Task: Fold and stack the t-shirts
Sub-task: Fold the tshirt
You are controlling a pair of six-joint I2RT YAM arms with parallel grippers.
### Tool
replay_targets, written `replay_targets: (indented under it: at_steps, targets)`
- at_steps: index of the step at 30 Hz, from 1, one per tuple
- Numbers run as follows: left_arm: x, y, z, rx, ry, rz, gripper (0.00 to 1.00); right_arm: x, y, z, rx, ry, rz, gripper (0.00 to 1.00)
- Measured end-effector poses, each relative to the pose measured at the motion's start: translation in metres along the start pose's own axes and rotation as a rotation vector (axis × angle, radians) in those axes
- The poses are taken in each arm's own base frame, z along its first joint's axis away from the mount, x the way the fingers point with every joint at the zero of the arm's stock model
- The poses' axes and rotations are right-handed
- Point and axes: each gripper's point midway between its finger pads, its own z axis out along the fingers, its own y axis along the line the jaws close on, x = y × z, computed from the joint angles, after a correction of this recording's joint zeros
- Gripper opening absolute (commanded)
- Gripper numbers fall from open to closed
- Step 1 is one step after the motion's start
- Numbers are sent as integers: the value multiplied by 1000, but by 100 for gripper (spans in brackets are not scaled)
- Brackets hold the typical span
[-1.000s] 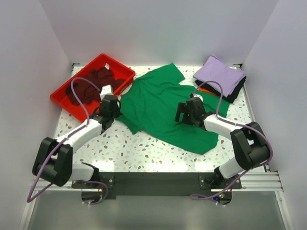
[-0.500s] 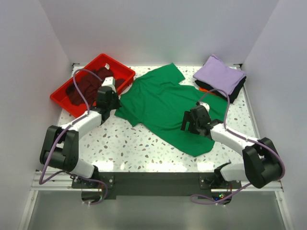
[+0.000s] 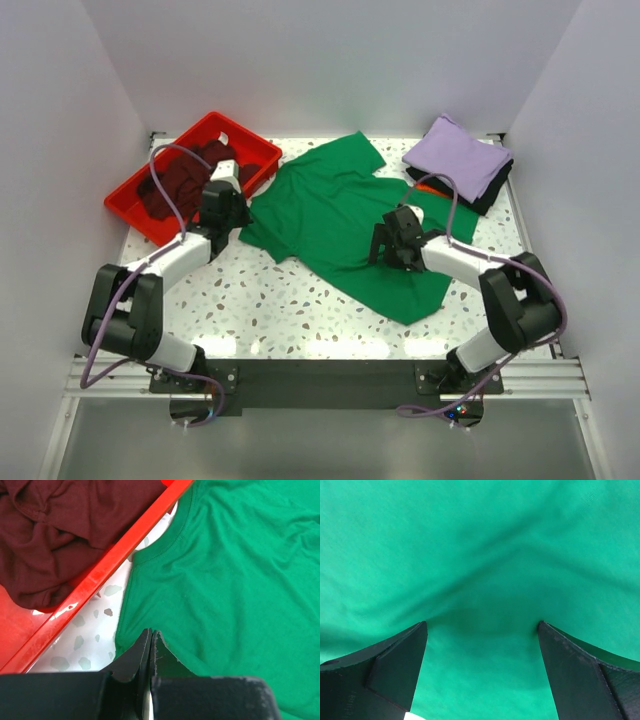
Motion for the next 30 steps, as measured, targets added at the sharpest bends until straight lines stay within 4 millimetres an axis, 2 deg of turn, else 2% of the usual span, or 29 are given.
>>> replay_targets:
  at_steps: [6,9,12,14,18,20,22,27,30]
  targets:
    - [-1,3,-4,-10,-10,-2,0,-24,21,15,-13,-13,-22,95]
    - [-3,4,-4,-15,-16,-4,0,-45,35,14,-35,-47,-32,95]
    - [-4,6,-4,-20,-19,-6,0,-69,47,3,-71,-108,-36,95]
    - [-4,6,-5,-21,-20,-6,0,-79,50,-9,-91,-144,-35,95]
    - [-2,7,-5,-23,-20,-7,0,-86,36,-50,-101,-229,-9,95]
    - [1,8,-5,-26,-15,-6,0,-77,21,-66,-93,-248,19,95]
    - [1,8,-5,-26,-15,-6,0,-55,2,-73,-65,-229,47,95]
    - [1,8,-5,-26,-15,-7,0,14,-47,-67,62,-81,85,94]
    - [1,8,-5,-26,-15,-7,0,39,-66,-71,124,-17,106,94]
